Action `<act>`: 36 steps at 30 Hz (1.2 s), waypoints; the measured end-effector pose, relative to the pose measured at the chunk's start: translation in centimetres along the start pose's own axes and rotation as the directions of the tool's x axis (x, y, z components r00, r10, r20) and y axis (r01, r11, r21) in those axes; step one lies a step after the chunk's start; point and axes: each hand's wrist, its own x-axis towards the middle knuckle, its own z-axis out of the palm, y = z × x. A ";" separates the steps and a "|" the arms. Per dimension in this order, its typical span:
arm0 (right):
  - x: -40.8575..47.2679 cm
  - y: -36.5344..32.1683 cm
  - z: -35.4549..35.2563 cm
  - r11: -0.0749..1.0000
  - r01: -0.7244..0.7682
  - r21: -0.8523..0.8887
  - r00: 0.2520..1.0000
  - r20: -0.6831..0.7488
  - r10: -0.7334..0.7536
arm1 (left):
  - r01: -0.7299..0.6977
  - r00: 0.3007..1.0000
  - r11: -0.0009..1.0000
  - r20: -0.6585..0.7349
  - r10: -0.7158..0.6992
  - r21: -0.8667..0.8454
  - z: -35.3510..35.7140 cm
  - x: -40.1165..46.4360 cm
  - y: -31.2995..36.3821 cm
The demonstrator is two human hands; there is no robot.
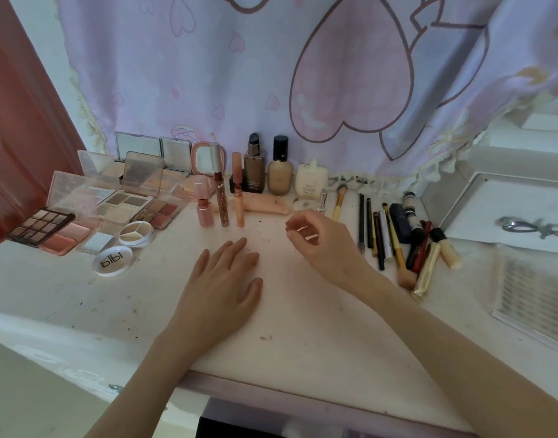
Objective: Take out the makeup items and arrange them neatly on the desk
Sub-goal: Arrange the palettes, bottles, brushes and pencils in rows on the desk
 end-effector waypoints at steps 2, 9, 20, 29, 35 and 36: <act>-1.1 0.3 -2.2 1.000 -0.008 -0.018 1.000 -0.030 0.008 | -0.044 0.998 0.999 0.037 0.044 -0.009 0.5 0.4 1.5; -2.3 5.4 -10.3 0.890 -0.303 -0.342 0.921 -0.345 0.181 | -0.036 0.992 0.996 0.125 0.026 0.077 2.7 3.4 5.1; -2.3 9.0 -11.9 0.688 -0.505 -0.522 0.855 -0.414 0.314 | -0.020 0.995 0.997 0.100 0.013 0.076 3.0 3.6 4.9; -1.7 8.6 -11.8 0.661 -0.527 -0.534 0.843 -0.426 0.327 | -0.028 0.994 0.998 0.105 0.021 0.061 2.9 3.6 5.0; -2.4 8.0 -11.7 0.733 -0.555 -0.393 0.763 -0.591 0.261 | -0.027 0.994 0.998 0.109 0.021 0.056 2.8 3.6 5.0; -2.6 7.8 -11.7 0.766 -0.542 -0.346 0.741 -0.626 0.242 | -0.030 0.994 0.998 0.110 0.024 0.054 2.8 3.6 4.9</act>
